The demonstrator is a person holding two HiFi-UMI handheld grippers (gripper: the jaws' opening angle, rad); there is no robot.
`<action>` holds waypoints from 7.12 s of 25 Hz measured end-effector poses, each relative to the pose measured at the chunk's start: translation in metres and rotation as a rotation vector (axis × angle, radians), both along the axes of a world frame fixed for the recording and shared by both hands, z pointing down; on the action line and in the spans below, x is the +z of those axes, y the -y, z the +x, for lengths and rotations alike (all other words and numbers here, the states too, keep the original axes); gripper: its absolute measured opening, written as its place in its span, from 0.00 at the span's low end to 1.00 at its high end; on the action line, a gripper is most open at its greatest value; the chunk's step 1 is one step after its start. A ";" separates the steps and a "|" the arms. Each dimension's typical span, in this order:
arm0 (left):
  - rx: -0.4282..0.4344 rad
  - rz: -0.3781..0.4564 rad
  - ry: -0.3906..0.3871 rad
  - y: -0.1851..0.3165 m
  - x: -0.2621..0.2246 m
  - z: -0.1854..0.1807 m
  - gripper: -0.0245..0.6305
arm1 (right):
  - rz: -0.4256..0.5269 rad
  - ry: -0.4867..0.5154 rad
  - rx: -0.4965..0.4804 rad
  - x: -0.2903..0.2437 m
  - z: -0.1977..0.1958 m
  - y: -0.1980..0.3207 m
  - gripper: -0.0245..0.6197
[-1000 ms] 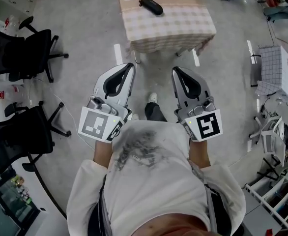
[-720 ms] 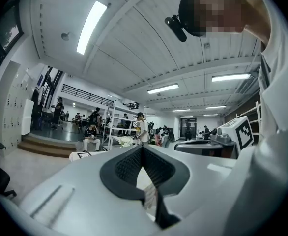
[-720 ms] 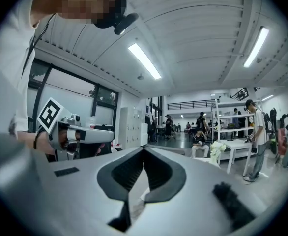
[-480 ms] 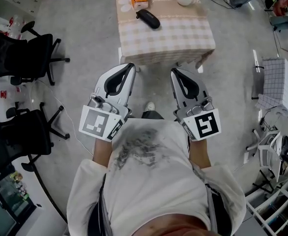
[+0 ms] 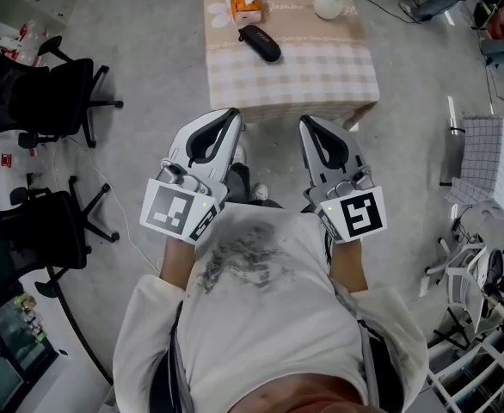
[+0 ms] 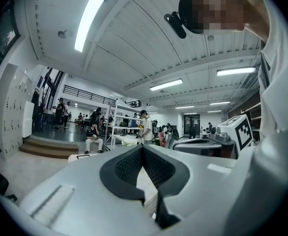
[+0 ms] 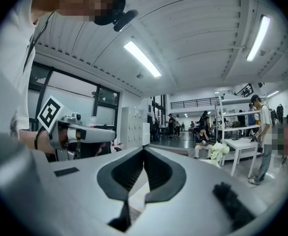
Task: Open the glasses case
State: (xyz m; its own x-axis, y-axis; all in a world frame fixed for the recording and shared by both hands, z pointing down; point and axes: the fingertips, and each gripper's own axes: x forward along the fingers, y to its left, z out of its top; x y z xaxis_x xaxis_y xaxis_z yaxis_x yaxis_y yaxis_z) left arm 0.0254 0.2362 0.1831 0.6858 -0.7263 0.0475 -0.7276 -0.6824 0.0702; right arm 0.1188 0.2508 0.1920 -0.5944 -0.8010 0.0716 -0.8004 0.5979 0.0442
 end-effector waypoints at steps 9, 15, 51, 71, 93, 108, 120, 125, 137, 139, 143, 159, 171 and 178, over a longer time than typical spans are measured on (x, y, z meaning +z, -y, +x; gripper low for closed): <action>0.035 -0.019 -0.019 0.070 0.017 -0.007 0.05 | -0.026 -0.025 0.028 0.013 -0.008 0.066 0.06; 0.052 -0.033 -0.040 0.128 0.022 -0.012 0.05 | -0.047 -0.024 0.033 0.019 -0.017 0.122 0.06; 0.110 -0.235 -0.002 0.277 0.153 0.008 0.05 | -0.359 -0.060 0.082 0.162 0.001 0.279 0.06; 0.038 -0.424 0.066 0.304 0.245 0.034 0.05 | -0.563 -0.101 -0.014 0.268 0.015 0.327 0.06; -0.002 -0.509 0.106 0.319 0.295 0.038 0.05 | -0.736 -0.151 -0.105 0.343 0.003 0.329 0.20; 0.036 -0.500 0.141 0.337 0.306 0.055 0.05 | -0.688 -0.173 -0.159 0.335 -0.018 0.315 0.19; 0.062 -0.538 0.170 0.341 0.320 0.056 0.05 | -0.661 -0.139 -0.257 0.326 -0.037 0.294 0.19; 0.070 -0.574 0.243 0.335 0.339 0.055 0.05 | -0.662 -0.140 -0.269 0.326 -0.040 0.291 0.19; 0.058 -0.581 0.234 0.327 0.339 0.044 0.05 | -0.662 -0.161 -0.246 0.325 -0.011 0.304 0.20; 0.056 -0.584 0.232 0.325 0.339 0.042 0.05 | -0.675 -0.144 -0.275 0.327 -0.011 0.304 0.21; 0.052 -0.588 0.227 0.323 0.339 0.039 0.05 | -0.698 -0.127 -0.349 0.333 -0.016 0.303 0.22; 0.051 -0.588 0.214 0.323 0.339 0.037 0.05 | -0.832 0.124 -0.523 0.338 -0.025 0.306 0.18; 0.038 -0.588 0.211 0.319 0.339 0.034 0.05 | -0.805 0.153 -0.516 0.328 -0.024 0.298 0.08; 0.031 -0.585 0.210 0.316 0.340 0.029 0.05 | -0.807 0.143 -0.517 0.327 -0.029 0.293 0.06</action>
